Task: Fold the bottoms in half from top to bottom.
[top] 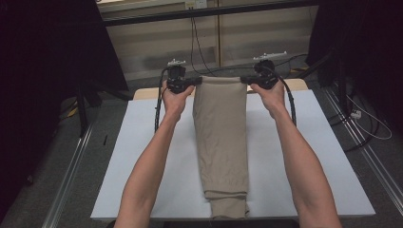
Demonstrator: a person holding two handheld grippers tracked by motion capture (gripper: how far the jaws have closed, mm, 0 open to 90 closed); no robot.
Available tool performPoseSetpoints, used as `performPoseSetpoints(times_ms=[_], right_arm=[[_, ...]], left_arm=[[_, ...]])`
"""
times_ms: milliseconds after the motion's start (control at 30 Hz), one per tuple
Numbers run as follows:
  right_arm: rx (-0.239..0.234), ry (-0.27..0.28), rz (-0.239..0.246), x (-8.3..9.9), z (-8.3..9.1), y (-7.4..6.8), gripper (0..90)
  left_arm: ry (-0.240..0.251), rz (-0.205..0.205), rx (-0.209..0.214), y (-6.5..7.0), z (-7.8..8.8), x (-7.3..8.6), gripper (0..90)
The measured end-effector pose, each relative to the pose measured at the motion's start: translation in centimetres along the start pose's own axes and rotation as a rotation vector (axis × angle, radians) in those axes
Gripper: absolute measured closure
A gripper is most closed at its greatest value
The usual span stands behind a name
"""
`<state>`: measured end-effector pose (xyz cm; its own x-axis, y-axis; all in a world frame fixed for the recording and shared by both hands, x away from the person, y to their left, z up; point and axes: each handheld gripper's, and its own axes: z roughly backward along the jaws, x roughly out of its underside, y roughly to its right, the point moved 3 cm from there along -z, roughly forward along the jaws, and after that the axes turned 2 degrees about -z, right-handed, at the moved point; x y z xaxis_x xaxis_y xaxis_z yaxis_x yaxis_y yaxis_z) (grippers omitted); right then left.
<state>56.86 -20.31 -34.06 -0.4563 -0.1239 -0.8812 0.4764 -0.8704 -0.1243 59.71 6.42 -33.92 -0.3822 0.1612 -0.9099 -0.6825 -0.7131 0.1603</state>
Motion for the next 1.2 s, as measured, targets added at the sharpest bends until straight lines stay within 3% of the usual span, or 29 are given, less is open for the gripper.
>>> performPoseSetpoints(times_ms=[133, 267, 367, 600, 900, 1133, 1200], right_arm=[[-0.004, 0.034, 0.009, -1.5, 0.8, -0.1, 86.6], [-0.030, 0.037, 0.019, -1.0, 2.0, -0.5, 86.6], [-0.055, 0.069, 0.025, -0.7, 3.8, -1.3, 86.6], [-0.101, 0.089, 0.042, 0.6, 7.5, -3.5, 86.5], [-0.188, 0.095, 0.060, 3.9, 11.3, -7.0, 86.5], [-0.243, 0.057, 0.064, 8.4, 13.4, -8.9, 86.4], [-0.258, 0.047, 0.067, 10.0, 14.0, -9.5, 86.4]], left_arm=[[0.029, -0.017, 0.024, 0.6, 0.8, -0.6, 87.5], [0.034, -0.062, 0.064, 1.8, 2.5, -0.7, 87.5], [0.053, -0.077, 0.092, 3.0, 4.1, -0.6, 87.4], [0.069, -0.124, 0.127, 5.7, 8.0, 1.3, 87.4], [0.053, -0.171, 0.182, 8.1, 11.7, 4.3, 87.4], [0.026, -0.158, 0.251, 10.0, 13.8, 8.1, 87.3], [0.016, -0.170, 0.267, 10.7, 14.8, 9.4, 87.3]])
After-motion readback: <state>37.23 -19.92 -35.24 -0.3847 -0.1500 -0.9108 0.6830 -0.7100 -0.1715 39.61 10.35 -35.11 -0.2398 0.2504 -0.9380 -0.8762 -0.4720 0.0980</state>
